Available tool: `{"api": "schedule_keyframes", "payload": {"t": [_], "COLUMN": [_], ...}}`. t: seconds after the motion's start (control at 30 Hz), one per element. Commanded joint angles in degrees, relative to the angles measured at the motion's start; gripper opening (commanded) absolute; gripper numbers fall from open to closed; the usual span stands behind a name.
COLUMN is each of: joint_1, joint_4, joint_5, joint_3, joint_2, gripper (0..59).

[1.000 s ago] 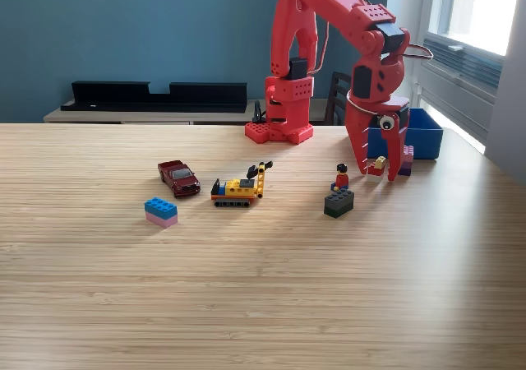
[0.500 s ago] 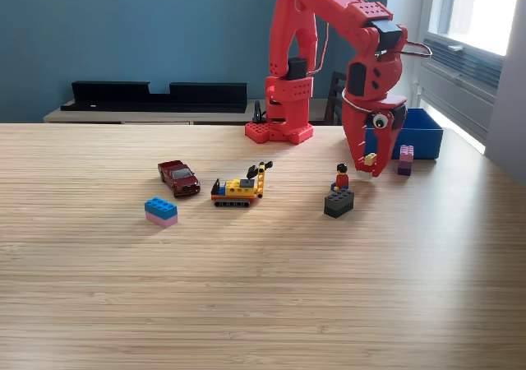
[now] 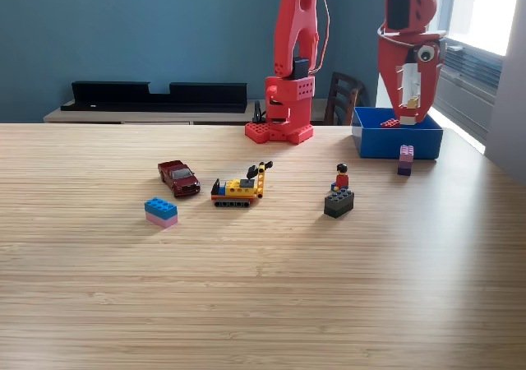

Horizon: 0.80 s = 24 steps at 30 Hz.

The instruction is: Grasp a lego block and put it in the bin.

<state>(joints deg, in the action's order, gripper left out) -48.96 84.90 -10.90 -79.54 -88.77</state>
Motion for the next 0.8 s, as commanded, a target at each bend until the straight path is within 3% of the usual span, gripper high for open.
{"api": "schedule_keyframes", "payload": {"t": [0.03, 0.37, 0.6, 0.7, 0.8], "joint_1": [-10.5, -26.4, -28.9, -28.8, -28.8], "joint_4": [0.9, 0.8, 0.7, 0.7, 0.8], "joint_5": [-1.0, -0.6, -2.0, -2.8, -2.8], "joint_3": [0.8, -3.3, -4.9, -4.9, -5.1], "joint_2": [-0.9, -0.9, -0.9, -0.9, -0.9], "gripper": [0.1, 0.1, 1.5, 22.0, 29.7]}}
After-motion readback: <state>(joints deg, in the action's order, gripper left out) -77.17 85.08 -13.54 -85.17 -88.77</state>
